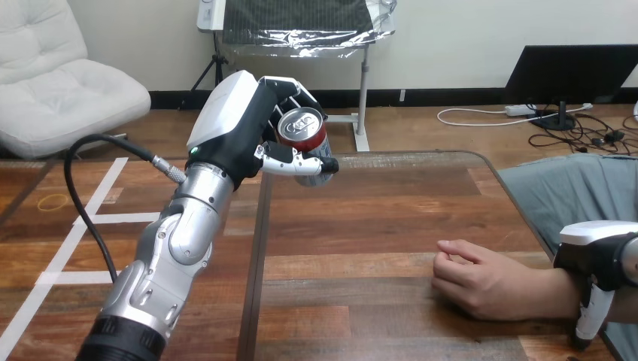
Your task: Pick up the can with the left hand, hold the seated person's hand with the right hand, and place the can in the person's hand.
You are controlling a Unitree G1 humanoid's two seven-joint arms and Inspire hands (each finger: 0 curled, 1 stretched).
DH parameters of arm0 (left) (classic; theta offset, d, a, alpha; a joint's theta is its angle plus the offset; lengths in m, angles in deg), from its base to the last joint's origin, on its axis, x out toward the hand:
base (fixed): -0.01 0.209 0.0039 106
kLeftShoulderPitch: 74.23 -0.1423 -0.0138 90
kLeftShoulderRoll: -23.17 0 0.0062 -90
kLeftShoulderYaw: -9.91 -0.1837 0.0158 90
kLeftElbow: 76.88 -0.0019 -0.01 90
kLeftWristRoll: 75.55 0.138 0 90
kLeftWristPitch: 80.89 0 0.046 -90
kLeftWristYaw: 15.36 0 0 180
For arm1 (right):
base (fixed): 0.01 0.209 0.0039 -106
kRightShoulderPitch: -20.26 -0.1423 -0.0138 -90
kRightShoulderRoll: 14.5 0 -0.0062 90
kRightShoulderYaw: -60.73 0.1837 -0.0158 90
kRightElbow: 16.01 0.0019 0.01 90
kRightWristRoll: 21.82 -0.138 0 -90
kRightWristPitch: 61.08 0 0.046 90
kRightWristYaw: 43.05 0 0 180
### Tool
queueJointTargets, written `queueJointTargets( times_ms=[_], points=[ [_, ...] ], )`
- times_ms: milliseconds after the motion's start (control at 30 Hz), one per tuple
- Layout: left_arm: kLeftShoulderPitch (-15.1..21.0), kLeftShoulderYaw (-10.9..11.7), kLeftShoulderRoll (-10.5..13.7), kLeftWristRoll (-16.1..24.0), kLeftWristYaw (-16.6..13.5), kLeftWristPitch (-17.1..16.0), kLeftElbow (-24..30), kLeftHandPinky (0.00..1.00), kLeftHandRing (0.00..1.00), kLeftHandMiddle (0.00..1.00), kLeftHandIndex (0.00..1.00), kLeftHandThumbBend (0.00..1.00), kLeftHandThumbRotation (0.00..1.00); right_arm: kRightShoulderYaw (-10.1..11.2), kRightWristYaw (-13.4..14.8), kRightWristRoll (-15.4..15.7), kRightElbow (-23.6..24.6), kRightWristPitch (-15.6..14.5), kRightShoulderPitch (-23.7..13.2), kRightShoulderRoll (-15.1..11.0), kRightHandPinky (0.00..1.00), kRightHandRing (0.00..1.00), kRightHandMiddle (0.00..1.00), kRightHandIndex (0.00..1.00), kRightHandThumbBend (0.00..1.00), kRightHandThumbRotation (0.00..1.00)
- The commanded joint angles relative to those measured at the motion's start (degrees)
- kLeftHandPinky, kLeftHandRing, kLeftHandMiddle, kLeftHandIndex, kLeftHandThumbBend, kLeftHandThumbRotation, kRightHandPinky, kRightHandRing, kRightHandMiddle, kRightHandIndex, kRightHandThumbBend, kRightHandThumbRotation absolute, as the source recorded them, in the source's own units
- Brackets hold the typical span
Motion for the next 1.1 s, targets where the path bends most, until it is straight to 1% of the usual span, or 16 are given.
queueJointTargets(
  times_ms=[0,167,333,467,633,900,933,1067],
  points=[
    [2.3,1.0,0.5,-0.1,-0.5,-0.1,3.2,0.34,0.4,0.46,0.51,0.59,0.0,-0.7,-0.4,-1.5,-0.2,-0.2,-0.3,2.3,0.3,0.4,0.5,0.55,0.69,0.0],
    [2.3,1.1,0.6,0.0,-0.4,-0.3,3.0,0.34,0.4,0.46,0.51,0.59,0.0,-0.8,-0.3,-1.6,0.2,-0.1,0.0,2.2,0.27,0.36,0.46,0.52,0.68,0.0],
    [2.2,1.1,0.7,-0.1,-0.4,-0.5,2.7,0.34,0.4,0.46,0.51,0.59,0.0,-1.1,-0.4,-1.3,0.6,0.2,0.1,1.9,0.27,0.36,0.47,0.51,0.68,0.0],
    [2.0,1.2,0.7,-0.3,-0.2,-0.3,2.8,0.34,0.39,0.46,0.51,0.59,0.0,-0.7,-0.5,-1.3,1.7,-1.0,0.8,1.9,0.26,0.35,0.46,0.51,0.68,0.0],
    [2.0,1.2,0.7,-0.3,-0.3,-0.3,2.5,0.33,0.39,0.46,0.51,0.59,0.0,-0.7,-0.8,-1.0,2.2,-2.4,1.0,1.9,0.25,0.35,0.46,0.51,0.67,0.0],
    [2.0,1.0,0.7,-0.2,-0.4,-0.7,1.8,0.34,0.4,0.46,0.51,0.6,0.0,-1.1,-0.9,-0.3,2.6,-3.1,1.2,1.3,0.29,0.41,0.51,0.52,0.67,0.0],
    [2.1,0.9,0.6,-0.2,-0.3,-0.6,1.6,0.34,0.4,0.46,0.51,0.6,0.0,-1.1,-1.0,-0.4,2.8,-3.1,1.3,1.1,0.27,0.38,0.49,0.51,0.67,0.0],
    [2.2,0.8,0.4,-0.2,-0.3,-0.5,1.3,0.34,0.4,0.46,0.51,0.6,0.0,-0.8,-1.5,-0.5,3.4,-3.6,1.4,0.7,0.25,0.36,0.47,0.51,0.66,0.0]
  ],
)
